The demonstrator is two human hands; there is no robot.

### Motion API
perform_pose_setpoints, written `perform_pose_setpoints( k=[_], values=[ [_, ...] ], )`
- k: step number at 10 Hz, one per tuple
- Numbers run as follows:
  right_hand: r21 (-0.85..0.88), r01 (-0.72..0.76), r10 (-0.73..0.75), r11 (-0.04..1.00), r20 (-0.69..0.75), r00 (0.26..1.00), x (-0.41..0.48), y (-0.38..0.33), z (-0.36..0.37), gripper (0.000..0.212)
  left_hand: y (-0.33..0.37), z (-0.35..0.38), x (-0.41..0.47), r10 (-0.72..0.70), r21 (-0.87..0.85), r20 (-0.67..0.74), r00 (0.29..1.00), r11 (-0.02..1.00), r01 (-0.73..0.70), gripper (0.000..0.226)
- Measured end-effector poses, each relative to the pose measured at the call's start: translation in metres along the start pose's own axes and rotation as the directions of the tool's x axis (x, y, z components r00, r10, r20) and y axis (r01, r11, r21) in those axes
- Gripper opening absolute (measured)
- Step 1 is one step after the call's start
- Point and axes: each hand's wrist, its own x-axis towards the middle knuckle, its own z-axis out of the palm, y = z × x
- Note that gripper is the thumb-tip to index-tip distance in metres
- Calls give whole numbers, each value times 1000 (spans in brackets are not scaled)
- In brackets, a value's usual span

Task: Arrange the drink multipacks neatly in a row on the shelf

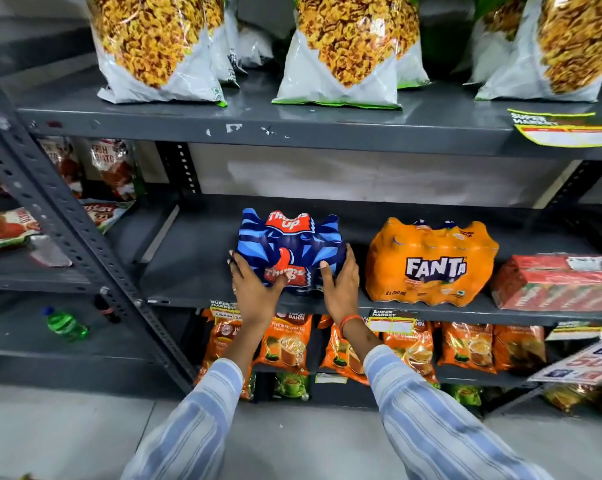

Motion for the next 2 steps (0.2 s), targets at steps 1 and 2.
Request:
perform_pose_setpoints(
  k=[1, 2],
  values=[
    [-25, 13, -13, 1000, 23, 1000, -8, -4, -10, 71, 6, 7, -23, -8, 32, 14, 1000, 999, 7, 103],
    [-52, 83, -81, 995, 44, 996, -7, -6, -35, 74, 27, 22, -49, 33, 35, 166, 986, 999, -40, 86]
  ],
)
